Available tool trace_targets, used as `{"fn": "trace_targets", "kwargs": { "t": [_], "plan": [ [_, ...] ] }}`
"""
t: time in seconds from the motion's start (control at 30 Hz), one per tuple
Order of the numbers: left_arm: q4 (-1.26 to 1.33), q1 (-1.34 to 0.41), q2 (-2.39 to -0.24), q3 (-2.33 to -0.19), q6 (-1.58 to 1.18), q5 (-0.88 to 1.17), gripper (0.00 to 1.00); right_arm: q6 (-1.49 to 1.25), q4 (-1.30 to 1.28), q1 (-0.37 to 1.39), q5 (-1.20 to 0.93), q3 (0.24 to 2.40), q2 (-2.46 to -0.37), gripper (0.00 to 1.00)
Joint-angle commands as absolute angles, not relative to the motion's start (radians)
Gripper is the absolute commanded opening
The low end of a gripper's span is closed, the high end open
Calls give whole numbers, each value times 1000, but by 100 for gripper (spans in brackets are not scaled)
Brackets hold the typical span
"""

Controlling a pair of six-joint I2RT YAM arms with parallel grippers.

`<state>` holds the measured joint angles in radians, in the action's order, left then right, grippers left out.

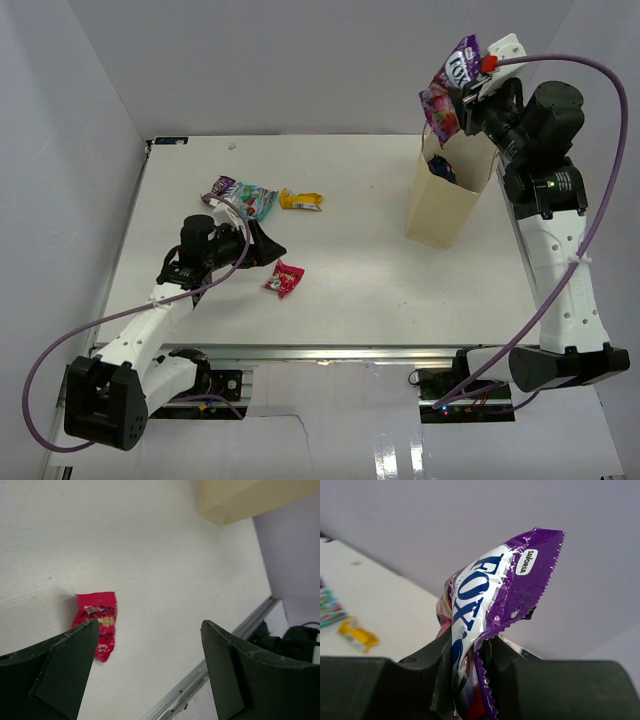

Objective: Place the snacks into the paper bag

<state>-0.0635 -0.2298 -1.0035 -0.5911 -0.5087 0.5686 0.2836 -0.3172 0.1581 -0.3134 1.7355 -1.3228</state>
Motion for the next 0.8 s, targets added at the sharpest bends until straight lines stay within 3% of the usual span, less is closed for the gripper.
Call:
{"fn": "trace_targets", "kwargs": {
  "t": [0.0, 0.4, 0.5, 0.53, 0.63, 0.77],
  "plan": [
    [-152, -264, -1038, -652, -416, 355, 93, 389, -252, 135, 56, 1705, -1333, 8],
    [-294, -461, -1270, -770, -391, 49, 94, 394, -294, 115, 270, 1644, -1551, 9],
    [-328, -508, -1299, -778, -419, -36, 94, 364, -340, 97, 94, 1643, -1559, 37],
    [-328, -515, -1304, -778, -426, -58, 94, 365, -348, 94, 39, 1638, -1555, 59],
    [-333, -538, -1333, -784, -454, -93, 94, 383, -351, 92, 9, 1632, -1532, 94],
    [-359, -575, -1436, -836, -472, -139, 93, 446, -377, 66, -90, 1638, -1496, 98]
  ]
}}
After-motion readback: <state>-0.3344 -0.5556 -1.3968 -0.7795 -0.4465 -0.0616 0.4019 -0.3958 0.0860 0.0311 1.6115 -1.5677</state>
